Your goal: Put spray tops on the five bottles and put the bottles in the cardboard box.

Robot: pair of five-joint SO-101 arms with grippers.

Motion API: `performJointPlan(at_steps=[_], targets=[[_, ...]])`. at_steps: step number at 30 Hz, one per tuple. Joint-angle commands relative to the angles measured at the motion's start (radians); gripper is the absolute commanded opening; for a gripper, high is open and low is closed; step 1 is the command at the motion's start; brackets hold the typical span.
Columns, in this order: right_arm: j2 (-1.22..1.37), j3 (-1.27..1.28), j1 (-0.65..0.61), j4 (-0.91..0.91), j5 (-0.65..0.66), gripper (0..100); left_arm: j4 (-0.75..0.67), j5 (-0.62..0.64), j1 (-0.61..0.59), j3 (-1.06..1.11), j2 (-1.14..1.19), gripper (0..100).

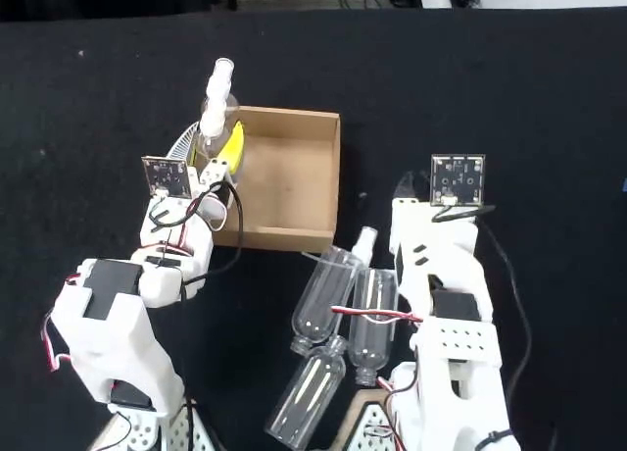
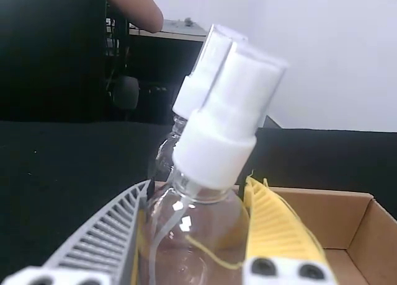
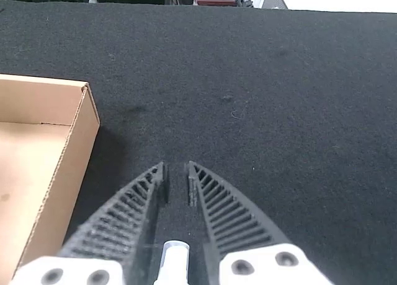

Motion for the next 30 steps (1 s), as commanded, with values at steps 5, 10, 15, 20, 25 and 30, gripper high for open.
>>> performJointPlan(at_steps=[5, 10, 15, 20, 25, 30], targets=[[-0.013, -0.019, 0.025, -0.029, 0.011, 4.3, -0.017, -0.003, -0.021, -0.036, -0.009, 4], [-0.013, -0.019, 0.025, -0.029, 0.011, 4.3, -0.017, -0.037, -0.021, -0.036, -0.009, 4], [-0.013, -0.019, 0.025, -0.029, 0.011, 4.3, -0.017, -0.061, -0.019, -0.036, -0.009, 4], [-0.013, -0.019, 0.025, -0.029, 0.011, 4.3, -0.017, -0.044, -0.019, -0.036, -0.006, 12], [-0.013, -0.019, 0.025, -0.029, 0.011, 4.3, -0.017, -0.011, -0.019, -0.016, -0.009, 23], [-0.013, -0.019, 0.025, -0.029, 0.011, 4.3, -0.017, -0.015, -0.021, -0.015, -0.009, 24]])
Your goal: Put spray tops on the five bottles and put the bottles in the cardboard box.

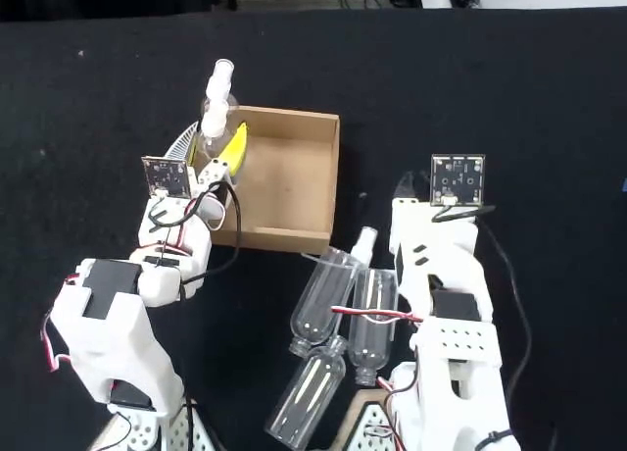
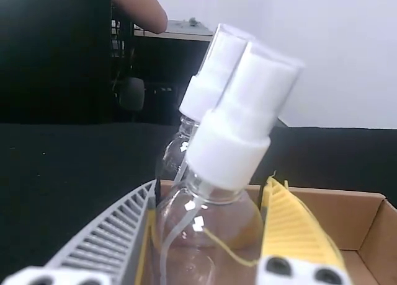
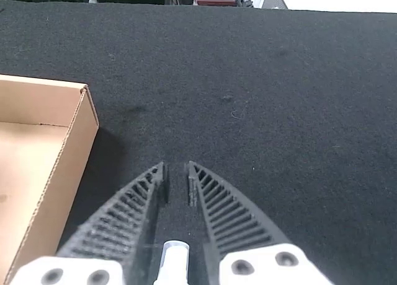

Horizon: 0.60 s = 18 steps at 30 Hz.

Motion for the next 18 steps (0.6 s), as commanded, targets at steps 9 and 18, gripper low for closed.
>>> performJointPlan(at_steps=[9, 18], targets=[[-0.013, -0.019, 0.025, -0.029, 0.011, 4.3, -0.012, -0.003, -0.013, -0.015, -0.012, 24], [-0.013, -0.019, 0.025, -0.029, 0.012, 4.3, -0.009, 0.0, -0.013, -0.015, -0.006, 37]])
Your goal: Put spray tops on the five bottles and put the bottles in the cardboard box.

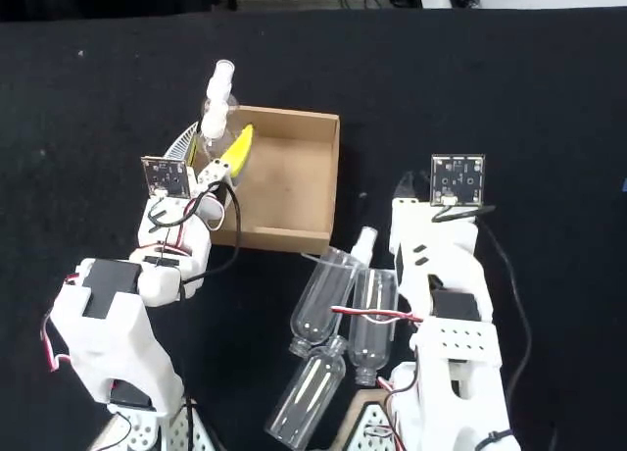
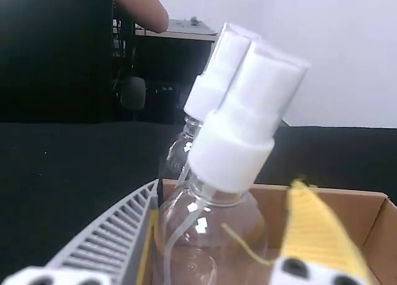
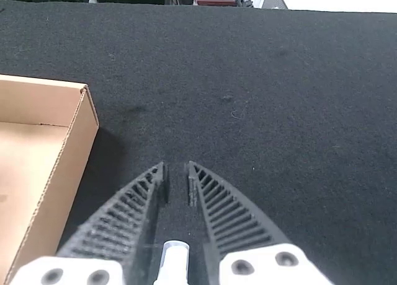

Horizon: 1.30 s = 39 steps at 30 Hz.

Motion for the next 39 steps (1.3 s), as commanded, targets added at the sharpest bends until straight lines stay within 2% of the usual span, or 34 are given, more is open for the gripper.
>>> performJointPlan(at_steps=[1, 11, 17, 23, 28, 39], targets=[[-0.013, -0.019, 0.025, -0.029, 0.012, 4.3, -0.009, 0.0, -0.012, -0.015, -0.006, 37], [-0.013, -0.019, 0.025, -0.029, 0.012, 4.3, -0.009, -0.002, -0.012, -0.015, -0.021, 34], [-0.013, -0.019, 0.025, -0.029, 0.012, 4.3, 0.018, 0.0, -0.01, 0.033, -0.149, 34], [-0.013, -0.019, 0.025, -0.029, 0.012, 4.3, 0.387, 0.008, -0.028, 0.03, -0.344, 34], [-0.013, -0.019, 0.025, -0.029, 0.012, 4.3, 0.589, 0.002, -0.024, 0.025, -0.496, 34], [-0.012, -0.018, 0.025, -0.029, 0.012, 4.3, 1.192, 0.008, -0.031, -0.125, -0.643, 34]])
